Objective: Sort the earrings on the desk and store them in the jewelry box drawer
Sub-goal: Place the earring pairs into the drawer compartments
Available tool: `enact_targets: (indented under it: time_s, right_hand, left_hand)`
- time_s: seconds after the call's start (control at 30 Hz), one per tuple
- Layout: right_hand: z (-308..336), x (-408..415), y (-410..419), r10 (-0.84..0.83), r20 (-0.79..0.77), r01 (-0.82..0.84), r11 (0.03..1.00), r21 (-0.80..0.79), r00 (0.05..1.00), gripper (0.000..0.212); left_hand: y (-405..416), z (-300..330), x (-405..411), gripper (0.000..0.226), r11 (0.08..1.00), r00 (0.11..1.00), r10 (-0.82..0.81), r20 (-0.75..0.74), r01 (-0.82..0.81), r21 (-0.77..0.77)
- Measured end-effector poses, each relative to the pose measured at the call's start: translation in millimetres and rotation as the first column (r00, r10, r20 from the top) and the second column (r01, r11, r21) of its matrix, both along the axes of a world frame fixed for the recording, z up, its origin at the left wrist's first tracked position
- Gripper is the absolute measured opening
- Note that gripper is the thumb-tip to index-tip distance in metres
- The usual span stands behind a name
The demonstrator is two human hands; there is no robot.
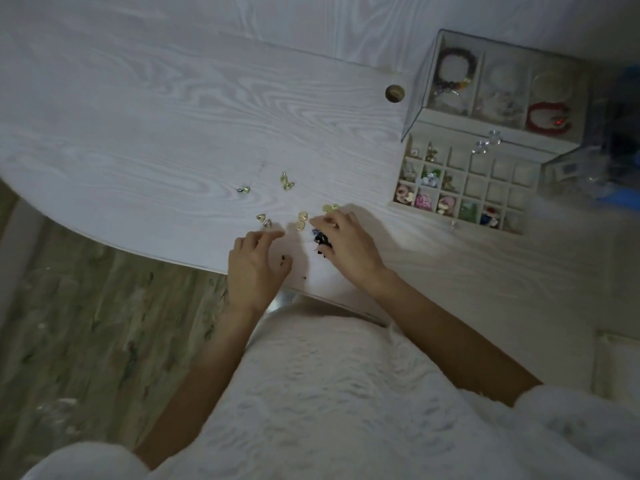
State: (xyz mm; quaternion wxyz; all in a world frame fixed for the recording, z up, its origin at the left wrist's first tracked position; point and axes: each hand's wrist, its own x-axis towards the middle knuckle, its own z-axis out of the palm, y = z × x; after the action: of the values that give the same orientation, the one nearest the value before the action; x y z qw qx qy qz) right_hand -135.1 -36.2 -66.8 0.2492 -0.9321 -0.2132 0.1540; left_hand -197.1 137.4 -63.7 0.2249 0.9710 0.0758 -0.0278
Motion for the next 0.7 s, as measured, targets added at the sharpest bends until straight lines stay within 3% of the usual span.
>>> enact_targets:
  time_s: [0.27, 0.47, 0.6, 0.7]
  right_hand:
    - [-3.9, -5.6, -12.1, -0.235, -0.117, 0.251, 0.956, 0.153, 0.965, 0.029]
    - [-1.4, -11.4, -34.8, -0.358, -0.134, 0.375, 0.917, 0.133, 0.924, 0.016]
    - [-3.0, -12.9, -58.7, -0.474, -0.168, 0.493, 0.865, 0.092, 0.864, 0.013]
    - [3.4, -11.0, -72.4, -0.516, -0.183, 0.543, 0.826, 0.151, 0.837, 0.01]
  left_hand:
    - [-42.4, -7.9, 28.1, 0.044, 0.966, 0.978, -0.206, -0.045, 0.195, -0.17]
    - [-51.0, -10.2, 45.1, 0.018, 0.946, 0.959, -0.273, -0.082, 0.252, -0.204]
    - [-49.2, -7.9, 47.0, 0.012, 0.939, 0.953, -0.3, -0.049, 0.286, -0.188]
    - [-48.1, -6.6, 50.6, 0.011, 0.929, 0.94, -0.339, -0.035, 0.329, -0.167]
